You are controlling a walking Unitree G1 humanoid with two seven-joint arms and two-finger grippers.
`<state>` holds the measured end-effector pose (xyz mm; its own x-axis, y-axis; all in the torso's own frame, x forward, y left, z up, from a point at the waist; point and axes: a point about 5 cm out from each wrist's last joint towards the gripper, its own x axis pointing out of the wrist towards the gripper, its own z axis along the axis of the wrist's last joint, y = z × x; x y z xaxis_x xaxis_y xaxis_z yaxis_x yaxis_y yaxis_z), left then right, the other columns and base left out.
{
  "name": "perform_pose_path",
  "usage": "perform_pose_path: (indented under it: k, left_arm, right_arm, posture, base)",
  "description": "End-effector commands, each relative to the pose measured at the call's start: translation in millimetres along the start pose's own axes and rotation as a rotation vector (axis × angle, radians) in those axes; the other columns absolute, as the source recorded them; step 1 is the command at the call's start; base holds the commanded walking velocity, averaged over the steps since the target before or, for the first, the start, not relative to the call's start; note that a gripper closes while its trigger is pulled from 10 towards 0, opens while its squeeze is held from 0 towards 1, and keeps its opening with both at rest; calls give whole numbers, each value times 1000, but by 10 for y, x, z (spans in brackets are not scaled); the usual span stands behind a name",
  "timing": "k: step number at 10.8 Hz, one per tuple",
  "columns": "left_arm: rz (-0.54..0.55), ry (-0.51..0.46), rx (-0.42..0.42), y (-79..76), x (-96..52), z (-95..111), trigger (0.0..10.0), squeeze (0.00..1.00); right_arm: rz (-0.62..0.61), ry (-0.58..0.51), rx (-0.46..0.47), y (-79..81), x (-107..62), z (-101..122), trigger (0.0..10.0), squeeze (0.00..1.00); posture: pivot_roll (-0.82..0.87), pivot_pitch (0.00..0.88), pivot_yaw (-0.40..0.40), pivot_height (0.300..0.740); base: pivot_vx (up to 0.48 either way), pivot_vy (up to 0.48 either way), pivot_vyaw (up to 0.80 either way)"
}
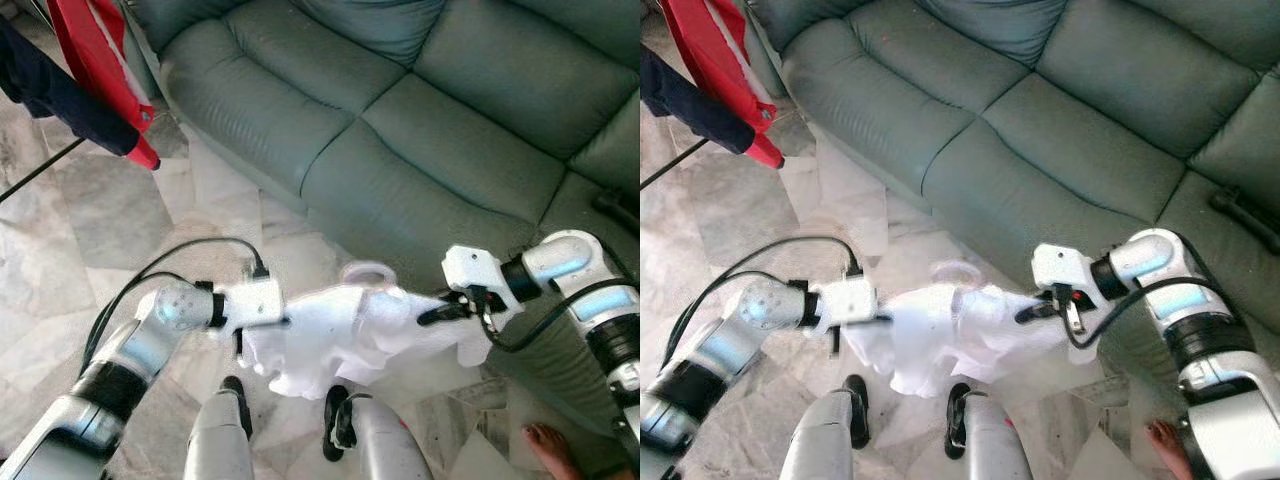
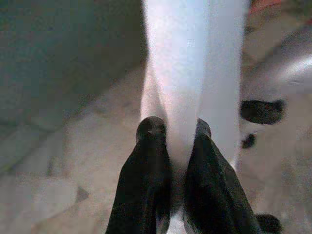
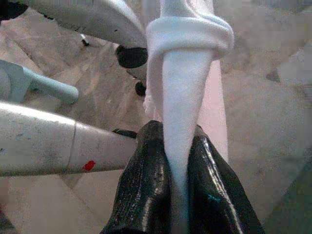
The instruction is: Hang hanger
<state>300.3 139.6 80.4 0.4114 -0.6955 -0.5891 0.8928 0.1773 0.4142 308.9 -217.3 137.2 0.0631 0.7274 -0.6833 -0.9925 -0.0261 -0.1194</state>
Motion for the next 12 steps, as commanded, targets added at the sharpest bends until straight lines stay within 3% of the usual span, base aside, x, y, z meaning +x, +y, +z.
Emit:
perform_pose_path:
  k: [1, 2, 3, 5, 6, 7, 8, 9, 10, 11, 12]
  left_arm:
    - [169, 45, -10, 158, -43, -79, 10000, 1000]
    - [299, 84, 48, 254, -63, -121, 10000, 1000]
    - [456, 56, -7, 368, -99, -121, 10000, 1000]
    - [635, 70, -88, 448, -187, -259, 10000, 1000]
    - [659, 94, -135, 410, -189, -348, 10000, 1000]
    - [649, 92, -142, 382, -180, -367, 10000, 1000]
    - [629, 67, -144, 308, -171, -400, 10000, 1000]
    - [712, 60, -205, 302, -212, -453, 10000, 1000]
    - [917, 23, -363, 294, -311, -542, 10000, 1000]
    - [988, -10, -475, 264, -342, -575, 10000, 1000]
    - [1080, -61, -597, 210, -391, -603, 10000, 1000]
  right_arm:
    - [-67, -15, -30, -32, 3, -1, 0, 0]
    - [-165, -7, -49, -94, 55, -7, 0, 0]
    - [-213, -2, -41, -80, 148, -55, 0, 0]
    - [-390, -20, 68, -44, 408, -169, 0, 0]
    - [-540, -45, 186, -67, 488, -236, 0, 0]
    - [-582, -53, 213, -68, 509, -256, 0, 0]
    - [-741, -88, 342, -85, 519, -351, 0, 0]
    - [-878, -132, 462, -73, 524, -429, 0, 0]
    - [-1043, -206, 506, 27, 592, -443, 0, 0]
    - [-1117, -272, 556, 77, 619, -427, 0, 0]
    - [-1201, -306, 532, 147, 628, -393, 392, 0]
  posture:
    - [8, 256, -78, 740]
    - [6, 256, -74, 740]
    - [5, 256, -72, 740]
    - [1, 258, -73, 740]
    - [-2, 257, -74, 740]
    - [-4, 256, -75, 740]
    - [-4, 254, -80, 740]
    - [-2, 244, -82, 740]
    - [-9, 236, -65, 740]
    - [-10, 229, -58, 740]
    - [-10, 219, -56, 740]
  base:
    - [0, 0, 0]
    - [0, 0, 0]
    - [0, 0, 0]
    - [0, 0, 0]
    - [0, 0, 0]
    - [0, 0, 0]
    - [0, 0, 0]
    - [0, 0, 0]
    - [0, 0, 0]
    - [0, 0, 0]
    - [0, 0, 0]
